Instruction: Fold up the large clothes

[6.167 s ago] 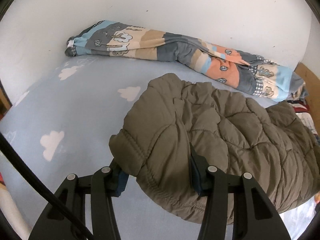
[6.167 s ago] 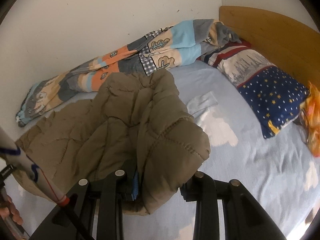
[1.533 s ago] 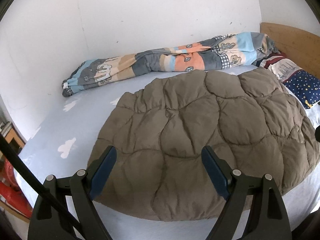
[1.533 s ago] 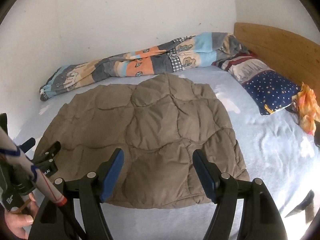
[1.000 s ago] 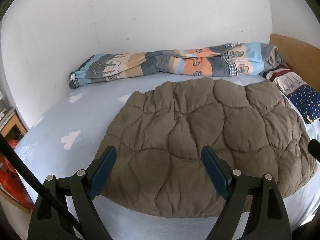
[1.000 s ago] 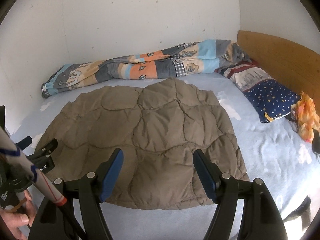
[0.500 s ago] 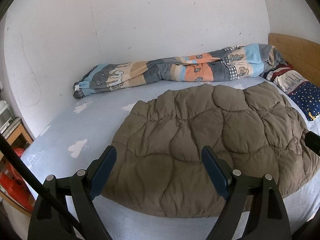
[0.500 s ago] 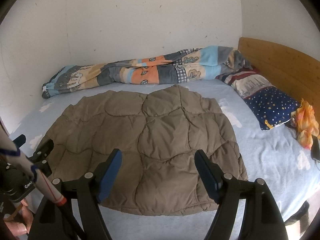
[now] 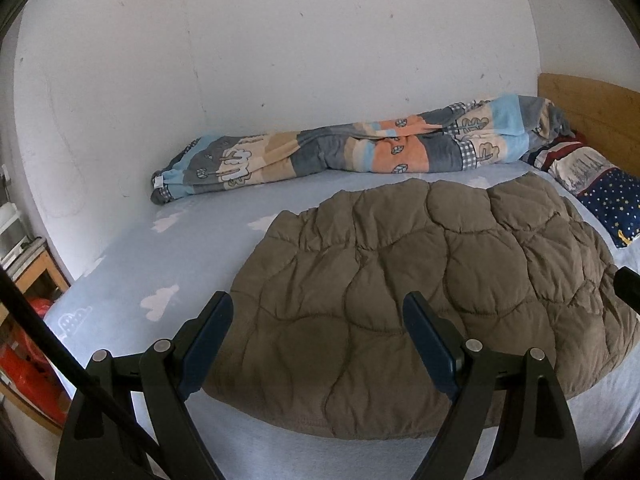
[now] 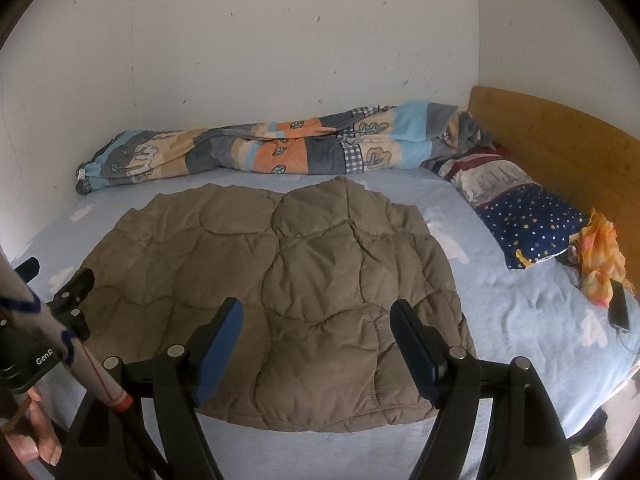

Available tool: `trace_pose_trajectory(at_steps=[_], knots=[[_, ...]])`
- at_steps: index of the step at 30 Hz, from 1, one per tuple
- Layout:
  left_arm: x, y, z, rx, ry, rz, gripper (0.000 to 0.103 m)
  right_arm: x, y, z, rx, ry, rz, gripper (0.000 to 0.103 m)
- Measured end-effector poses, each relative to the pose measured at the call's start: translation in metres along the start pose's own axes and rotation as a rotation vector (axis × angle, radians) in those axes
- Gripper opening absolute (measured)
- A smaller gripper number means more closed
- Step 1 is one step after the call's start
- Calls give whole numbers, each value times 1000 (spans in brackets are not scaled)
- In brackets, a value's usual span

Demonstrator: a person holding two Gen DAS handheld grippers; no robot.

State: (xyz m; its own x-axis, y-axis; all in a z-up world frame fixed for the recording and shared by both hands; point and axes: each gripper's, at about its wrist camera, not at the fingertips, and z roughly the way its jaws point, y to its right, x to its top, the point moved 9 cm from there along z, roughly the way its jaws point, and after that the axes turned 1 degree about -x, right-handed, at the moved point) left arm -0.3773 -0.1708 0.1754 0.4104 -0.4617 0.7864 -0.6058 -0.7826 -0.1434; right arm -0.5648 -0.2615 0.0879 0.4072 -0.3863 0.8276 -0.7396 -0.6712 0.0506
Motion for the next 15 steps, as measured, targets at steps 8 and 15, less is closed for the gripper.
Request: trace_pose_trajectory(at_steps=[8,15], knots=[[2,3,-2,2,8,11,89,1,-2,-1,-9,12,-17,84],[1,3,4,-3,-43,17,92,1,-2,0,-20,10,-26,84]])
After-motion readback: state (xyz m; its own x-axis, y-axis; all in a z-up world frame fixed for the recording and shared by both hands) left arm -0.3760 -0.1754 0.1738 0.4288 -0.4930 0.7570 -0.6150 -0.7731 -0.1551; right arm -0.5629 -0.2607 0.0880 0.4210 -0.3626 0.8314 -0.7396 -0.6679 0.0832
